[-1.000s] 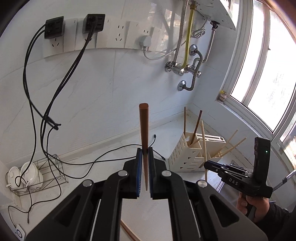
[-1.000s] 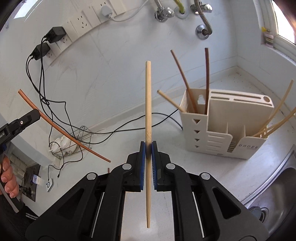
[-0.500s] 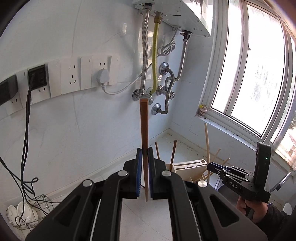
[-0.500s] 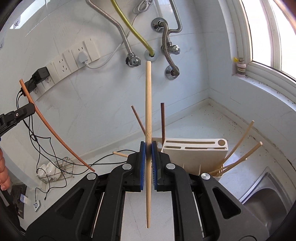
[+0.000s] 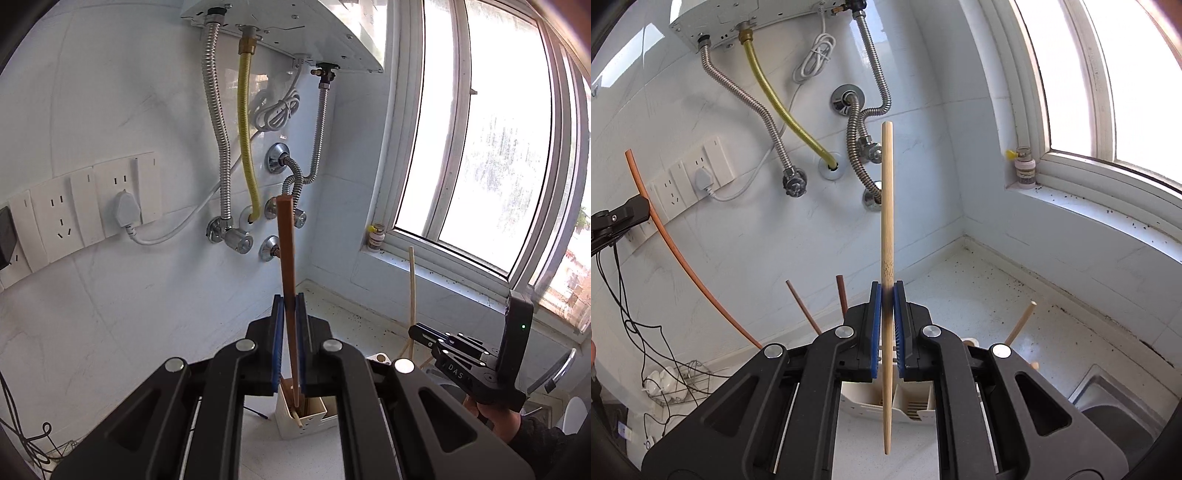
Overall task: Organize utensils
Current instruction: 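Lower both chopsticks into the holder slots and open both grippers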
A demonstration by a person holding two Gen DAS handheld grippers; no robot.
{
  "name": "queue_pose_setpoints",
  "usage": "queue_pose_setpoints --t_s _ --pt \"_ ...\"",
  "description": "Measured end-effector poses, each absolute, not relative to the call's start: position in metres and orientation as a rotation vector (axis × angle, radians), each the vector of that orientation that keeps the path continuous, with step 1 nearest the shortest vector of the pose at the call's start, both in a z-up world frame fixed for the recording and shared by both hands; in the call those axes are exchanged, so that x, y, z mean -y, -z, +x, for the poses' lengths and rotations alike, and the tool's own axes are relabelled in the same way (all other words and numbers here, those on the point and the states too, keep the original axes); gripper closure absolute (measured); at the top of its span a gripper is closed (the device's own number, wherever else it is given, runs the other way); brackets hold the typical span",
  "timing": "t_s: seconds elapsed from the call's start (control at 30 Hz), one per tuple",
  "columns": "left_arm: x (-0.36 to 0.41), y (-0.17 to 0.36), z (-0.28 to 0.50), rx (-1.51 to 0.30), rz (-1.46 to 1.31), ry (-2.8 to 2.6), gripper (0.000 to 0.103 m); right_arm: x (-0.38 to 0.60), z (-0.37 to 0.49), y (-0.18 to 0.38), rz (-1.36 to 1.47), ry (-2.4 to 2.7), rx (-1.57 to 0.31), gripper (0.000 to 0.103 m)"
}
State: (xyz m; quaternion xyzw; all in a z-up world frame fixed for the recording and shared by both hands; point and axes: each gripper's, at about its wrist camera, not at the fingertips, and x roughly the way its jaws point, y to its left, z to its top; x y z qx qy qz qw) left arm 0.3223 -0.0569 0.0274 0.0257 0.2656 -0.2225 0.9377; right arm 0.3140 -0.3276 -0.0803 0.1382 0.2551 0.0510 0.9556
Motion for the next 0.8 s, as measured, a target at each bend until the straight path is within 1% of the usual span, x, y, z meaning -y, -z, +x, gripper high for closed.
queue_pose_setpoints --t_s 0.4,0.8 --pt "0.093 0.020 0.353 -0.603 0.073 0.520 0.097 0.346 0.330 0.116 0.258 -0.050 -0.448 0.097" --pt "0.084 0.041 0.359 -0.619 0.067 0.491 0.097 0.350 0.337 0.145 0.251 -0.045 -0.356 0.097"
